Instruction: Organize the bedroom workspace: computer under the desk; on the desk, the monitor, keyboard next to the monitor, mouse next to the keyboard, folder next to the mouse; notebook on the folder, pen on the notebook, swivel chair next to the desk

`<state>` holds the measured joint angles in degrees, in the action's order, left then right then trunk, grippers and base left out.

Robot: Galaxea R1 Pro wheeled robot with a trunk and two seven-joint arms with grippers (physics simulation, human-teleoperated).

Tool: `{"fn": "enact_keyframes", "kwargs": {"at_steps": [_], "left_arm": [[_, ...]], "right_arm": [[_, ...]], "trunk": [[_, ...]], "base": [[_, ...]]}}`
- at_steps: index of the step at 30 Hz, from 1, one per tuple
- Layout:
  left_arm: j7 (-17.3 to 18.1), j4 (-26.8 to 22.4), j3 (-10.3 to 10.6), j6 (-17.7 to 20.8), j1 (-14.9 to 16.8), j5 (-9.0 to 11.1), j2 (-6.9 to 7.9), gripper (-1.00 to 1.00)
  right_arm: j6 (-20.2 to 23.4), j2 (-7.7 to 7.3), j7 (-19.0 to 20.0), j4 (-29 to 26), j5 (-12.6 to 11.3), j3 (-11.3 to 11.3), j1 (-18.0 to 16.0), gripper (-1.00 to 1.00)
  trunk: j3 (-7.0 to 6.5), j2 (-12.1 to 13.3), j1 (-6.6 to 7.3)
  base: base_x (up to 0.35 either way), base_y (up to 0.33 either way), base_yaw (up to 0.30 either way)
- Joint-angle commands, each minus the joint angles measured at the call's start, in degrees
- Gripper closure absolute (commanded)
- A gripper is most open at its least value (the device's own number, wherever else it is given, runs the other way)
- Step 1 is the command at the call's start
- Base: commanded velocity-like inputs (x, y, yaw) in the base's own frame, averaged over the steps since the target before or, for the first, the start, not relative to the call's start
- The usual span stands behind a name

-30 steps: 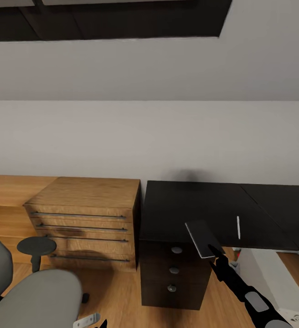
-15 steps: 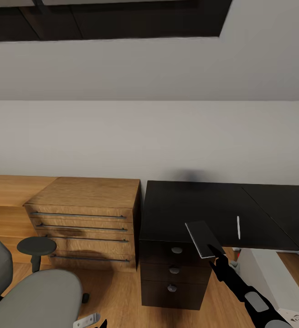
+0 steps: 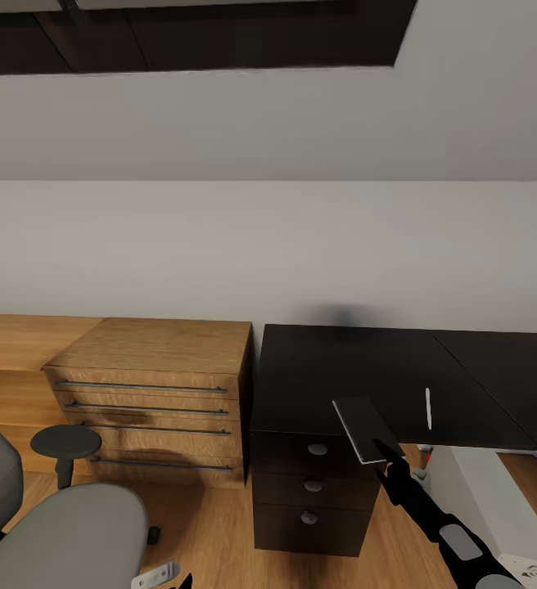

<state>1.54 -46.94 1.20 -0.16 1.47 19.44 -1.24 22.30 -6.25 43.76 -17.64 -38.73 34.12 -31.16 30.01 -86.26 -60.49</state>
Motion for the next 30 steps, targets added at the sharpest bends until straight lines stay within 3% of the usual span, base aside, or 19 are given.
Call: {"fn": "enact_keyframes", "kwargs": {"at_steps": [1, 18, 19, 30], "left_arm": [[0.14, 0.0, 0.03, -0.02, 0.02, 0.6, 0.01, -1.0], [0.13, 0.0, 0.03, -0.02, 0.02, 0.6, 0.01, -1.0], [0.13, 0.0, 0.03, -0.02, 0.02, 0.6, 0.02, -1.0], [0.08, 0.0, 0.02, -0.02, 0.03, 0.6, 0.01, -1.0]], "right_arm": [[0.47, 0.0, 0.08, 0.04, -0.35, 0.16, -0.04, -1.0], [0.58, -0.02, 0.08, 0.05, -0.38, 0.16, -0.04, -1.0], [0.61, -0.03, 0.08, 0.05, -0.38, 0.16, -0.04, 1.0], [0.8, -0.07, 0.07, -0.01, -0.36, 0.12, -0.04, 1.0]], "trunk": [[0.06, -0.03, 0.0], [0.06, -0.03, 0.0], [0.06, -0.03, 0.0], [0.06, -0.03, 0.0]], "base": [[0.0, 0.0, 0.0], [0.0, 0.0, 0.0], [0.0, 0.0, 0.0], [0.0, 0.0, 0.0]]}}
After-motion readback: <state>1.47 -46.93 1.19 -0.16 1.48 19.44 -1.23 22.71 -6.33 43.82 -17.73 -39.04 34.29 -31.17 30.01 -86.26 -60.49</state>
